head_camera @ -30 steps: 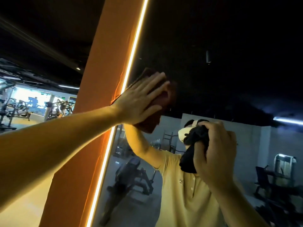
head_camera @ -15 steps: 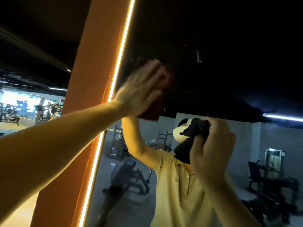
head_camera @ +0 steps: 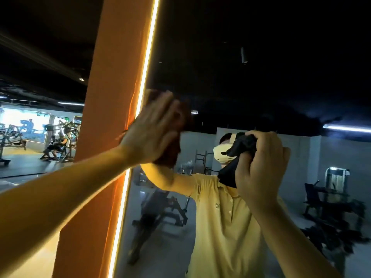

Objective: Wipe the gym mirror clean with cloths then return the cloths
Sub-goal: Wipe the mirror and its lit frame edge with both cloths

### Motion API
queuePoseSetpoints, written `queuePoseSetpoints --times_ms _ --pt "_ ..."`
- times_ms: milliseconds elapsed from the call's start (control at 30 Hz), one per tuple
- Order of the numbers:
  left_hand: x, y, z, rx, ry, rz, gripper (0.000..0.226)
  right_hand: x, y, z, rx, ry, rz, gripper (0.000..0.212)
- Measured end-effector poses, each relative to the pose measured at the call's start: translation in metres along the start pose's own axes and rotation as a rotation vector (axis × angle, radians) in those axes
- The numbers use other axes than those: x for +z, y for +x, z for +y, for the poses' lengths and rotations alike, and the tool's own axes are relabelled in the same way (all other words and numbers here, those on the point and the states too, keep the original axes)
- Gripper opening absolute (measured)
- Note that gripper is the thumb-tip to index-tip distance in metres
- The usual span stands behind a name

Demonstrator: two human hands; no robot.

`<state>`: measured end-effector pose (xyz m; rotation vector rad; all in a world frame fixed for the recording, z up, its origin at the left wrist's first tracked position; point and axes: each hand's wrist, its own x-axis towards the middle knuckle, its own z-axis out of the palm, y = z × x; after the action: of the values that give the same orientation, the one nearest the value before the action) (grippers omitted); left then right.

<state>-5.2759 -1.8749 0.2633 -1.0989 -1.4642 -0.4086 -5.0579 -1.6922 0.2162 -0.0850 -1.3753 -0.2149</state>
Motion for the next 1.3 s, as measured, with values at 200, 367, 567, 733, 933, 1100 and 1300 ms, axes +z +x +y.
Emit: queuePoseSetpoints --times_ms 200,367,567,733,933,1100,1300 --pt "0.032 -0.044 0.081 -0.317 -0.197 0.131 0.072 -0.002 -0.005 -0.003 0.005 0.020 -0.068 0.033" --pt "0.035 -0.136 0.083 0.163 -0.041 -0.097 0.071 -0.014 -0.024 -0.018 -0.004 0.137 -0.153 0.031" --pt "0.001 -0.009 0.030 -0.093 -0.108 0.061 0.072 -0.018 -0.043 -0.016 -0.014 0.268 -0.184 0.041" --pt "0.025 -0.001 0.062 -0.302 -0.211 0.217 0.069 -0.008 -0.065 -0.022 -0.112 0.185 -0.202 0.029" --pt "0.059 -0.198 0.089 -0.018 -0.119 -0.046 0.070 -0.007 -0.090 -0.024 -0.099 0.191 -0.345 0.055" --pt "0.036 -0.157 0.054 0.066 -0.064 -0.101 0.068 -0.016 -0.098 -0.014 -0.208 0.207 -0.419 0.057" --pt "0.011 -0.013 0.038 -0.293 -0.187 0.142 0.071 -0.019 -0.097 -0.012 -0.247 0.214 -0.328 0.039"
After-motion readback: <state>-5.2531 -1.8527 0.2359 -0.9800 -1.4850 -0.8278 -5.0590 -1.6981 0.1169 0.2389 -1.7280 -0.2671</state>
